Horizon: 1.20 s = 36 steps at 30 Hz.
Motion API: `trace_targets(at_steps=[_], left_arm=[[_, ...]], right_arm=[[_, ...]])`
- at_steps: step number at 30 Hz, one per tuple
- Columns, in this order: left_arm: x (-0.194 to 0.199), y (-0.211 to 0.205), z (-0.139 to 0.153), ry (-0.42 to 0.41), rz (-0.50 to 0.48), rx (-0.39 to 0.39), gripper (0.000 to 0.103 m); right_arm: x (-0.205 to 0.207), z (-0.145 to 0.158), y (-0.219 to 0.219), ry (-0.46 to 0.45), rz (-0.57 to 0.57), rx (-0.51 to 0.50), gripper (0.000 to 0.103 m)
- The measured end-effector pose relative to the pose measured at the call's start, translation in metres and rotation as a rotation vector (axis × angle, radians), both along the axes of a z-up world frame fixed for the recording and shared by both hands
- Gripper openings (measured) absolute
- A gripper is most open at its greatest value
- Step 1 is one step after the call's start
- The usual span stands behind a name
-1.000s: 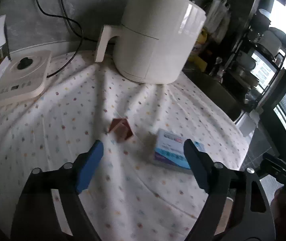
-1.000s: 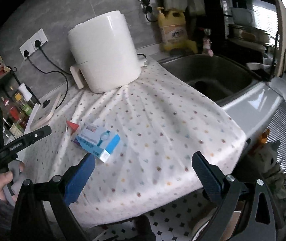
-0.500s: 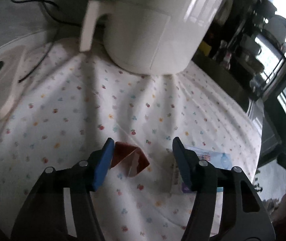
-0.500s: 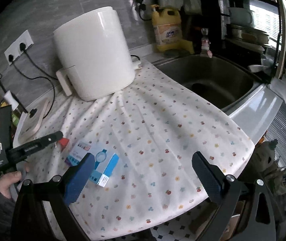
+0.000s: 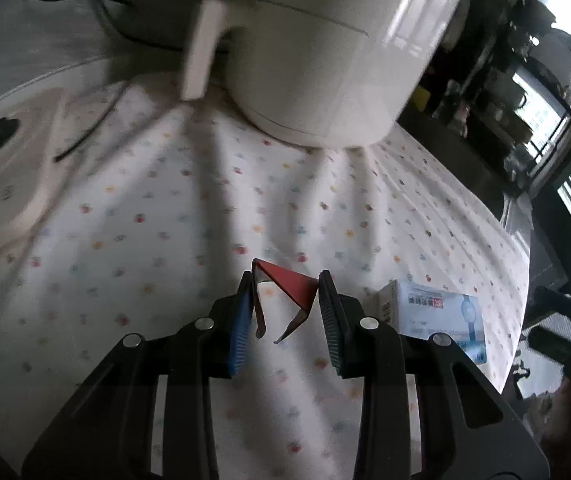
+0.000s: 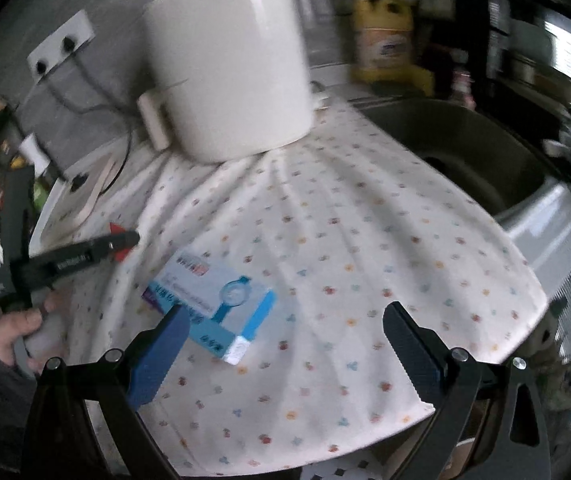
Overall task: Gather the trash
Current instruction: 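Grasp the blue-and-white medicine box with the right tool while the left tool holds the red piece, then carry the medicine box and red piece over the white bin with both tools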
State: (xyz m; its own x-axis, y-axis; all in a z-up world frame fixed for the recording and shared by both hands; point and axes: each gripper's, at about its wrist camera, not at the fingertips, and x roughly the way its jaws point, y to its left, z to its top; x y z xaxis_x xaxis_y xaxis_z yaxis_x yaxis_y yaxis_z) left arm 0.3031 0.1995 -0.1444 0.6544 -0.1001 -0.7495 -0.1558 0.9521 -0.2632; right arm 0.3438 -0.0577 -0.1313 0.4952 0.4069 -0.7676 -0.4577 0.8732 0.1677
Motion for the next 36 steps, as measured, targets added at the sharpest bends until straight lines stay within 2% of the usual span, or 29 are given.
trace_targets(at_steps=[11,25,27,29,31,36], left_arm=[[-0.052,0.043,0.005,-0.015,0.14,0.004,0.033],[-0.102,0.072,0.009,-0.023,0.254,0.006,0.033],[-0.103,0.074,0.009,-0.025,0.26,0.003,0.033],[-0.103,0.073,0.01,-0.026,0.255,0.0,0.033],[-0.101,0.07,0.01,-0.03,0.243,-0.002,0.033],[-0.091,0.052,0.014,-0.045,0.201,0.003,0.033]], right_arm=[[-0.002,-0.03,0.053,0.019,0.183,-0.092,0.095],[0.029,-0.046,0.098,-0.013,0.217,-0.166,0.095],[0.032,-0.048,0.1,0.001,0.219,-0.159,0.091],[0.03,-0.047,0.101,0.014,0.232,-0.15,0.071],[0.024,-0.044,0.1,0.007,0.245,-0.155,0.064],[0.011,-0.032,0.081,-0.001,0.23,-0.125,0.064]])
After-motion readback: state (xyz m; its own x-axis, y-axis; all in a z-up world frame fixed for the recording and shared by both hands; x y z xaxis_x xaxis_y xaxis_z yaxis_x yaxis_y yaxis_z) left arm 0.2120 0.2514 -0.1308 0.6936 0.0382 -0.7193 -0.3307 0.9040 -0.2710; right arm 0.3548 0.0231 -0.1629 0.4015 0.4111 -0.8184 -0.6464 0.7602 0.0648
